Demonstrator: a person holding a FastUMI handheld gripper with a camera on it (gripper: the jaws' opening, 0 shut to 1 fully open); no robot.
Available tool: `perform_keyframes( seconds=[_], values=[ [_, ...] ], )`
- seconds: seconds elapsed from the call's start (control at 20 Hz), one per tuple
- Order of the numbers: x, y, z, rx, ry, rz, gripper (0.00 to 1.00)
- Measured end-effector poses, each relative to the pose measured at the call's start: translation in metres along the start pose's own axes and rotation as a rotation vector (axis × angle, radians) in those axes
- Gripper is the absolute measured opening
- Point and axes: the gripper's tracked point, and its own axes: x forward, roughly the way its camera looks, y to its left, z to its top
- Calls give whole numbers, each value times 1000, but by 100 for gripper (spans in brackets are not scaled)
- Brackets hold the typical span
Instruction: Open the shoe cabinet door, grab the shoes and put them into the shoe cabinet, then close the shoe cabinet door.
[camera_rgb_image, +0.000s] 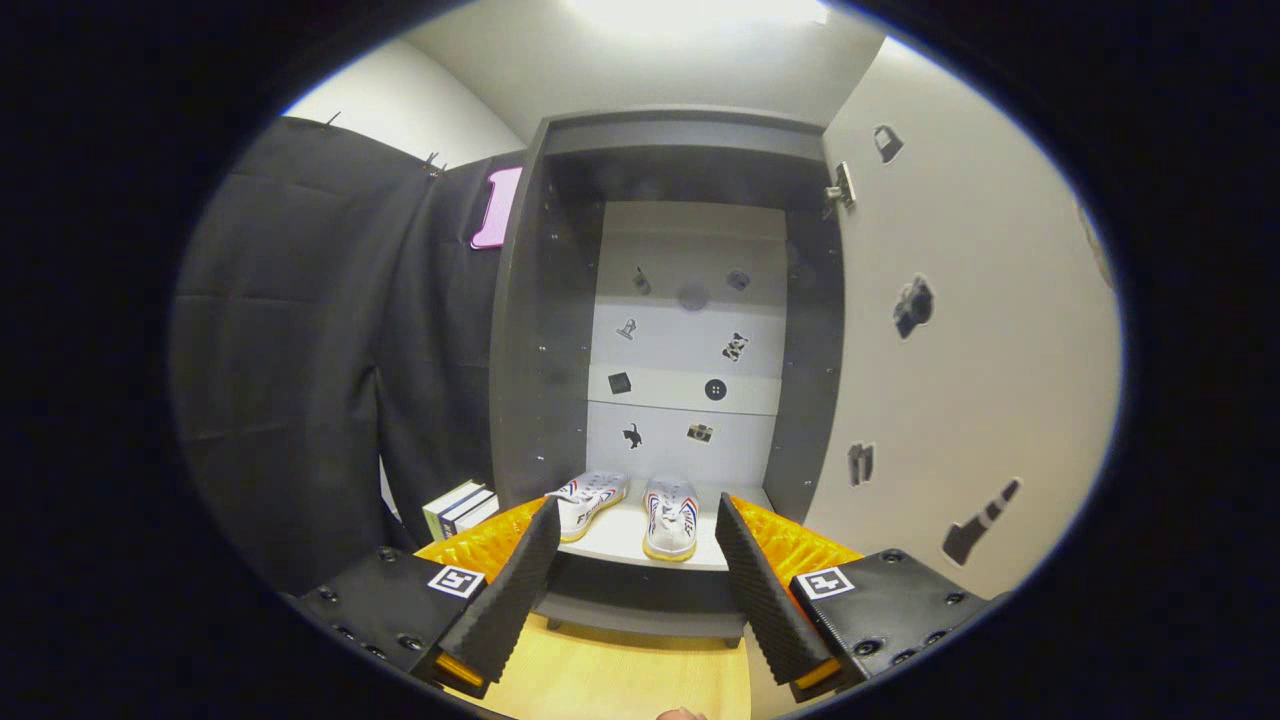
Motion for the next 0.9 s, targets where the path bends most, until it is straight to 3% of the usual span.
perform_keyframes(
  seconds=[0.5,0.9],
  values=[
    [-138,-3,27,33,-93,150,97],
    [-206,-59,29,33,-91,237,97]
  ],
)
